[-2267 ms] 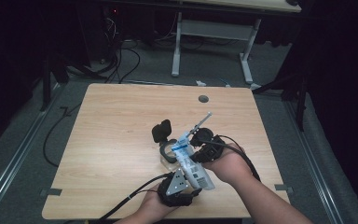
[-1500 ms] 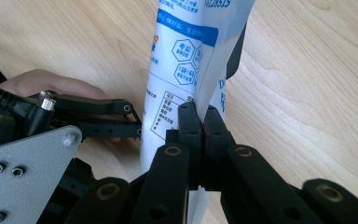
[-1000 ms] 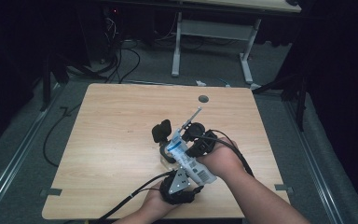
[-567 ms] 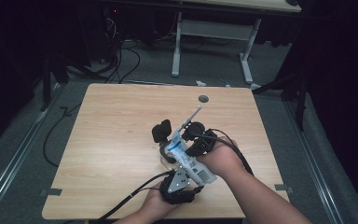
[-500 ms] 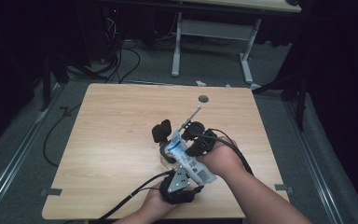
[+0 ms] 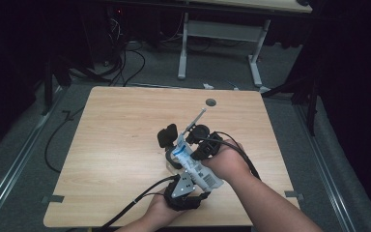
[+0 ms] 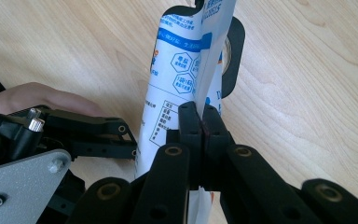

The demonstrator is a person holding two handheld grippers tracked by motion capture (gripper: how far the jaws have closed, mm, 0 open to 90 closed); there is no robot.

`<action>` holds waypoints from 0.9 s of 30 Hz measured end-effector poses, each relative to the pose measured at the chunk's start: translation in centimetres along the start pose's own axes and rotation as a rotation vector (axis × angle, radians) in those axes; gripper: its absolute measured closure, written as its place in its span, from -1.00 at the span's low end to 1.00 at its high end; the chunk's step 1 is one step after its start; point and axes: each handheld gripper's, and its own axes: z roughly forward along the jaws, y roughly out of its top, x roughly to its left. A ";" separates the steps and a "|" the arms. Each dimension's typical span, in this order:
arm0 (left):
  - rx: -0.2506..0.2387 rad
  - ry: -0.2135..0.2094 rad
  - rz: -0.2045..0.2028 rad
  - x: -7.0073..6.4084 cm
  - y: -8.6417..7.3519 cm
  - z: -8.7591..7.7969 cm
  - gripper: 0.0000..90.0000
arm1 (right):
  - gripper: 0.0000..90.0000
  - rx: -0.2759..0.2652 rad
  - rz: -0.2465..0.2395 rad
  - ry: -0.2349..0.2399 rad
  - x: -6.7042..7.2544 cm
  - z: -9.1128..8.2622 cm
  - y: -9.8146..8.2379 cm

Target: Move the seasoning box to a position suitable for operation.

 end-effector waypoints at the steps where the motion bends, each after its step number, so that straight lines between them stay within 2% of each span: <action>1: 0.002 -0.002 -0.004 0.1 0.0 0.0 0.11 | 1.00 0.003 -0.003 -0.002 -0.1 0.1 0.1; 16: -0.004 -0.021 -0.008 0.0 0.2 0.0 0.13 | 1.00 0.009 -0.004 -0.011 -0.4 0.4 0.1; 27: -0.015 -0.014 -0.012 0.2 0.4 -0.2 0.14 | 1.00 0.017 -0.010 -0.018 -0.3 0.3 0.7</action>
